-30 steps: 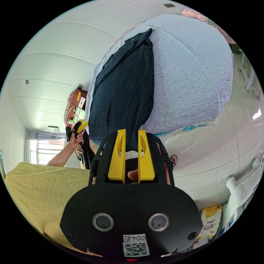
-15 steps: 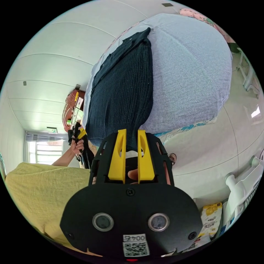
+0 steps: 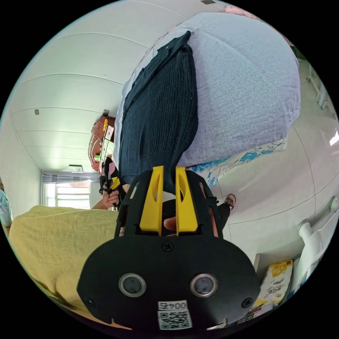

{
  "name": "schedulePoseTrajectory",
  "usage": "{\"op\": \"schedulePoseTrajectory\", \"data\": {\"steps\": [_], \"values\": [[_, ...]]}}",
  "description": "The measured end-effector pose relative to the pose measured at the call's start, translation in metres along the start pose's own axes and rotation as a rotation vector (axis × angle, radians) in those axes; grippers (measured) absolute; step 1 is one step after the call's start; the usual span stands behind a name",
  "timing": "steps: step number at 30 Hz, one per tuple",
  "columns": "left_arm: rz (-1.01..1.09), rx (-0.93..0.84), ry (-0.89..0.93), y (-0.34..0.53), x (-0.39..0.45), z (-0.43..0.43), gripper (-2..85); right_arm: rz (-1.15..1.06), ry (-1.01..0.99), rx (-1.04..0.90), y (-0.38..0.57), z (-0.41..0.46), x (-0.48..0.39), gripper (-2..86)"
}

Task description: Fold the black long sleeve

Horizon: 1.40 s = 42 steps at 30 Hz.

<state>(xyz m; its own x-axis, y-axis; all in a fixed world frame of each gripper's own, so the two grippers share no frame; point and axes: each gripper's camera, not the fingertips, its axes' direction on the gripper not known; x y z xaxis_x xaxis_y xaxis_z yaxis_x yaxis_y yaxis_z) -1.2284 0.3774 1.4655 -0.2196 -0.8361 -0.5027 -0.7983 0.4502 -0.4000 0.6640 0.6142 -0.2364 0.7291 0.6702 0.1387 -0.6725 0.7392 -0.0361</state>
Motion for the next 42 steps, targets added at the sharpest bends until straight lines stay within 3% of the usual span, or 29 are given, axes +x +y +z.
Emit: {"op": "schedulePoseTrajectory", "data": {"steps": [7, 18, 24, 42], "values": [[-0.043, 0.016, 0.019, -0.013, 0.015, 0.002, 5.6, 0.077, -0.134, 0.057, -0.006, 0.008, 0.015, 6.5], [-0.081, 0.012, -0.012, -0.025, 0.044, -0.006, 2.4, 0.083, -0.154, 0.072, -0.018, 0.028, 0.014, 3.7], [-0.089, 0.133, 0.038, -0.029, 0.078, -0.03, 2.0, 0.077, -0.171, 0.156, -0.028, 0.009, -0.003, 1.1], [0.185, 0.262, 0.048, -0.163, 0.234, -0.086, 1.8, 0.036, -0.138, 0.466, -0.135, -0.046, -0.111, 1.4]]}}
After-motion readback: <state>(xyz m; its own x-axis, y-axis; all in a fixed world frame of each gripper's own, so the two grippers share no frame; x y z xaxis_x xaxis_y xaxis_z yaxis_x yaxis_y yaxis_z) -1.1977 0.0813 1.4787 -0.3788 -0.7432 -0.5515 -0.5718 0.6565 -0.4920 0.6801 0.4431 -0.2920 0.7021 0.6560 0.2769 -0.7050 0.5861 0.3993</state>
